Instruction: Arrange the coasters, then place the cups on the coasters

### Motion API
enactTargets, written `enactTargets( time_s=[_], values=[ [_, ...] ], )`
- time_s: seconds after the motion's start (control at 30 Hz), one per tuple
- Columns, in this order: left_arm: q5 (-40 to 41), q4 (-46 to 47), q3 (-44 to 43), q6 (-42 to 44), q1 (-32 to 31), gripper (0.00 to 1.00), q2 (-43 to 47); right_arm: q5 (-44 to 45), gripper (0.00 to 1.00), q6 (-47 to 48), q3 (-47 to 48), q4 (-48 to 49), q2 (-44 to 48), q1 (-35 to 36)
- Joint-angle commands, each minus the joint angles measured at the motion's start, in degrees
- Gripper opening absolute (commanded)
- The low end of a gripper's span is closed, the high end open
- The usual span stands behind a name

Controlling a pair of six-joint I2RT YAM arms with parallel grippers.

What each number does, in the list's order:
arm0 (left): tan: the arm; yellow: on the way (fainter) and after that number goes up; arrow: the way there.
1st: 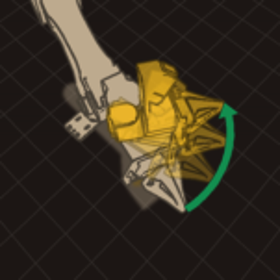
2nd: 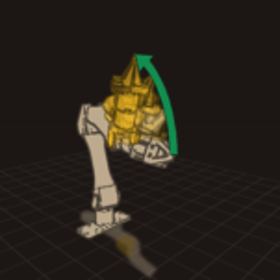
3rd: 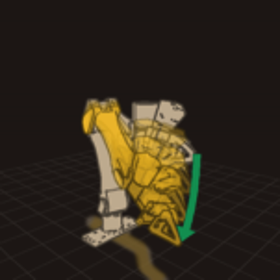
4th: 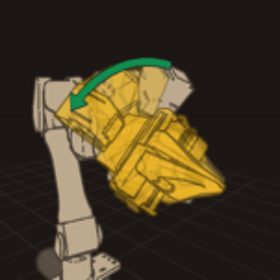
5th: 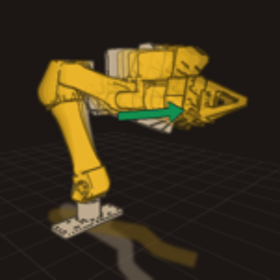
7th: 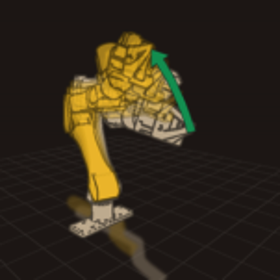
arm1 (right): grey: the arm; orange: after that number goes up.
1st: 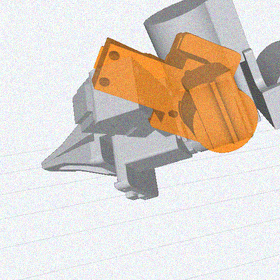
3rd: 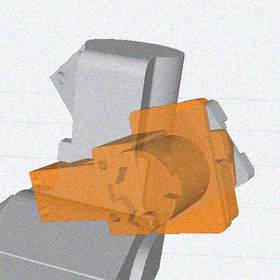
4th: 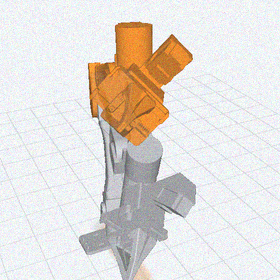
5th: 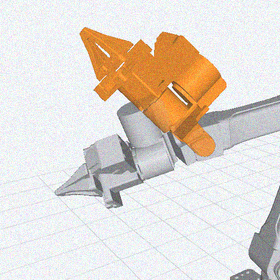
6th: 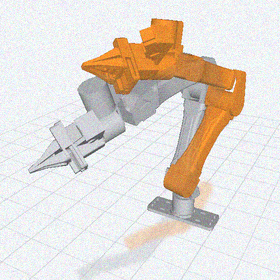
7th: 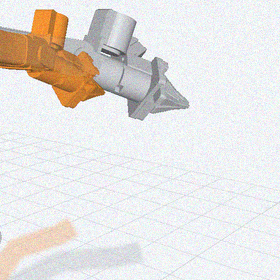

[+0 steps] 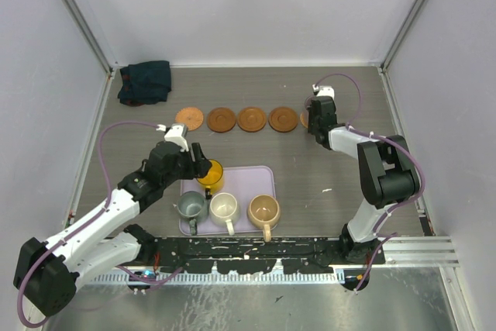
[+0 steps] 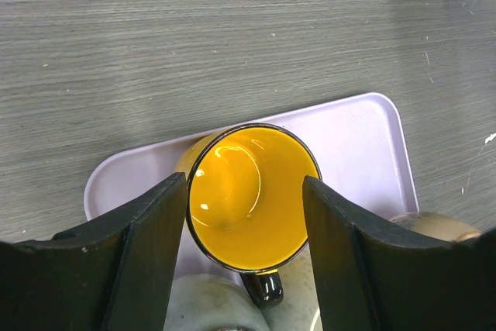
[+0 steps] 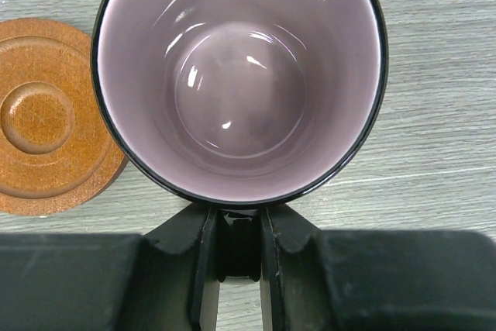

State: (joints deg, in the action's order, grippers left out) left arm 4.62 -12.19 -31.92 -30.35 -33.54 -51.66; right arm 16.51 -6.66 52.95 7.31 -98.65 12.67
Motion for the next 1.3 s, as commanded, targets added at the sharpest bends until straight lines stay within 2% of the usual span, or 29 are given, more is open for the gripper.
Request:
enactTargets(
  time_s=[0.0, 0.17, 0.23, 0.43, 0.47, 0.6, 0.67, 0.87, 1.0, 1.1, 1.27],
  values=[
    [-0.2, 3.1, -1.0, 1.0, -0.2, 0.62, 0.9, 1.3, 0.27, -1.4, 3.0, 4.3, 1.0, -0.2],
    [-0.3, 3.1, -1.0, 1.1, -0.2, 0.62, 1.0, 1.4, 0.35, -1.8, 2.3, 3.9, 1.7, -0.1],
    [-0.4, 3.1, -1.0, 1.2, -0.2, 0.62, 1.0, 1.6, 0.42, -1.9, 1.9, 3.9, 2.1, -0.2],
    [-0.6, 3.1, -1.0, 1.1, -0.2, 0.62, 0.8, 2.2, 0.45, -2.2, 0.8, 3.3, 3.3, -0.1],
    [-0.6, 3.1, -1.0, 1.1, -0.1, 0.62, 0.9, 2.1, 0.49, -2.3, 0.4, 3.3, 3.5, -0.1],
    [-0.3, 2.8, -0.9, 1.0, -0.2, 0.62, 1.6, 2.2, 0.76, -3.5, -1.3, 2.6, 6.4, -0.1],
    [-0.1, 2.8, -0.8, 1.0, -0.2, 0.62, 1.9, 1.9, 0.82, -4.2, -2.6, 2.3, 8.6, -0.2],
    [-0.4, 2.6, -0.9, 0.9, -0.2, 0.64, 2.3, -1.2, 0.83, -7.1, -6.8, -0.1, 18.5, 0.0],
    [-1.5, 0.9, -1.5, 0.9, -0.2, 0.69, 2.6, -3.5, 0.83, -8.0, -8.0, -3.8, 25.0, 0.8],
    [-2.9, -0.3, -1.5, 0.7, -0.6, 0.72, 3.4, -3.5, 0.82, -8.0, -8.6, -6.5, 28.6, 2.5],
    [-0.6, -5.9, -2.7, 0.5, -3.2, 0.73, 4.5, -2.8, 0.82, -7.8, -8.7, -10.7, 32.4, 6.2]
  ],
)
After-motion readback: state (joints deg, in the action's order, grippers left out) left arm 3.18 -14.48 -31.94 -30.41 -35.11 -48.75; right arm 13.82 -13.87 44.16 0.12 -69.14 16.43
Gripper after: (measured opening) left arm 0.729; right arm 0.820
